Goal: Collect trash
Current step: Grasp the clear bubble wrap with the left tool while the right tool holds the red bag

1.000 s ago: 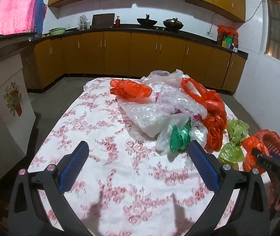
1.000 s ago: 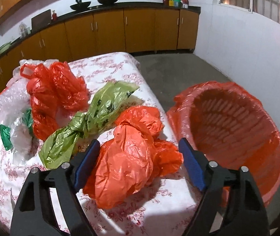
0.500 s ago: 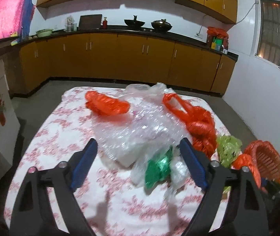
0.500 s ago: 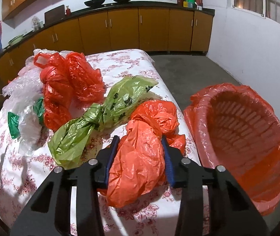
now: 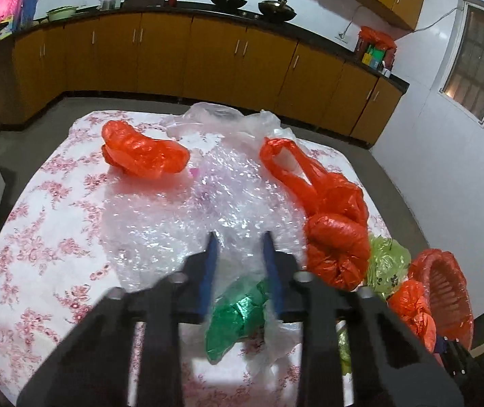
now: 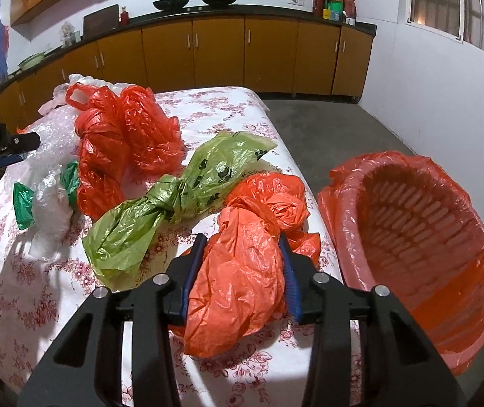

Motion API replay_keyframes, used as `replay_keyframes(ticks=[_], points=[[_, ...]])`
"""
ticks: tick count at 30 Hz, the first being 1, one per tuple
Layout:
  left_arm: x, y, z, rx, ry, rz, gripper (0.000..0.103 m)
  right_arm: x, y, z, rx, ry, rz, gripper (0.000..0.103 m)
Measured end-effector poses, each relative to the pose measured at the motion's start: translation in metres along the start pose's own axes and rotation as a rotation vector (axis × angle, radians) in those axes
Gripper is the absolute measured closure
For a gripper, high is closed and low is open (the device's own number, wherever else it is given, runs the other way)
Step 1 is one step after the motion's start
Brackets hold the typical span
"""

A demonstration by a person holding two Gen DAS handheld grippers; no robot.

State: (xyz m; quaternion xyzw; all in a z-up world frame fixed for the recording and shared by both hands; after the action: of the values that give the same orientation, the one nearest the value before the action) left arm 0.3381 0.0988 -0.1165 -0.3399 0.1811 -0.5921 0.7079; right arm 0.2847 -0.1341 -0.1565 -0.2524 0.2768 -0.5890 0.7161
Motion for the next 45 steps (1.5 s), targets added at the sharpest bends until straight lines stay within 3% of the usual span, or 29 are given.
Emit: replay_keyframes(ticks=[2, 5, 19, 32, 45], points=[[0.001, -0.002, 0.0, 0.009, 0.008, -0.006, 0.094, 0.0, 0.0, 0.0, 0.0, -0.001, 0.001, 0.061], [0.001, -0.011, -0.002, 0.037, 0.028, -0.005, 0.097, 0.0, -0.003, 0.001, 0.004, -0.001, 0.001, 0.063], [-0.02, -0.09, -0.001, 0.142, 0.023, -0.037, 0.099, -0.006, -0.032, 0.001, 0.034, -0.02, 0.032, 0.076], [-0.026, -0.16, -0.017, 0.215, 0.054, -0.063, 0.1, -0.02, -0.068, -0.001, 0.081, -0.037, 0.072, 0.078], [-0.015, -0.201, -0.004, 0.284, 0.065, -0.12, 0.1, -0.017, -0.094, 0.003, 0.13, -0.036, 0.079, 0.078]])
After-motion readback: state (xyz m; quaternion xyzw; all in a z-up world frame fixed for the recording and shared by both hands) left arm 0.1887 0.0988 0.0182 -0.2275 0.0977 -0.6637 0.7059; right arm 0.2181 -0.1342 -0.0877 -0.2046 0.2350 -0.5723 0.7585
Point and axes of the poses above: each gripper's, at about its wrist camera, not at the fingertips, and y roughly the way its jaws point, x to its right, z to its top, the point moved 6 cm from there along y, roughly the way its jaws point, and after that the axes turned 9 degrees about z, right-handed, at the moved point
